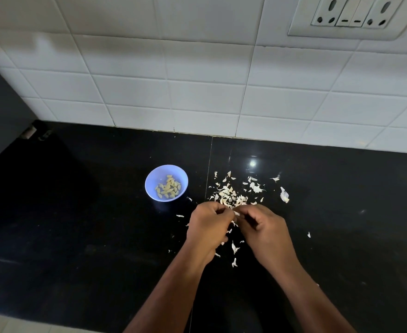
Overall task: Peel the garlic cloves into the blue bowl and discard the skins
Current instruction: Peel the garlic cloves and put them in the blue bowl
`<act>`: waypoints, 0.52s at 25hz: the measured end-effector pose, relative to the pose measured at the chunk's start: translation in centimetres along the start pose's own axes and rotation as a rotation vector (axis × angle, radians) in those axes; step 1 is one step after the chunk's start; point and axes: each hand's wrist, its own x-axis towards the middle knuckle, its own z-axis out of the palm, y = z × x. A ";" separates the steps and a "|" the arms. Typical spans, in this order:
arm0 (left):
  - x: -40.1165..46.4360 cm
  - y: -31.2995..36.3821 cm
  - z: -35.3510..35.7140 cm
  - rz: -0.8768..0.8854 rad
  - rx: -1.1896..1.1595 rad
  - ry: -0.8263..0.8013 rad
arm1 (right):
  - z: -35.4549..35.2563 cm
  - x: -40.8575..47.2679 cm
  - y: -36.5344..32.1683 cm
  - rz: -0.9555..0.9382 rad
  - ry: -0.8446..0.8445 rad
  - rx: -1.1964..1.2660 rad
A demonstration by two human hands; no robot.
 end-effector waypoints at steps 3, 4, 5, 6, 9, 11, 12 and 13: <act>0.1 -0.1 0.3 -0.025 -0.053 -0.016 | -0.3 0.0 0.3 0.179 -0.018 0.285; 0.0 -0.1 0.4 -0.026 -0.058 -0.019 | -0.2 0.0 0.2 0.235 -0.034 0.388; 0.0 -0.1 0.4 -0.025 -0.063 -0.017 | -0.1 0.0 0.1 0.288 -0.042 0.495; -0.2 -0.1 0.4 -0.025 -0.068 -0.009 | 0.1 -0.1 0.1 0.343 -0.033 0.603; -0.5 -0.8 0.0 -0.042 -0.085 0.020 | 0.0 0.0 0.5 0.476 0.058 0.906; -0.5 -1.0 -0.5 -0.092 -0.120 0.028 | -0.8 0.4 0.9 0.519 0.109 0.971; -0.4 -1.0 -0.7 -0.120 -0.139 0.023 | -1.0 0.5 1.2 0.529 0.127 0.956; -0.3 -1.0 -0.9 -0.144 -0.142 0.006 | -1.1 0.6 1.2 0.528 0.132 0.930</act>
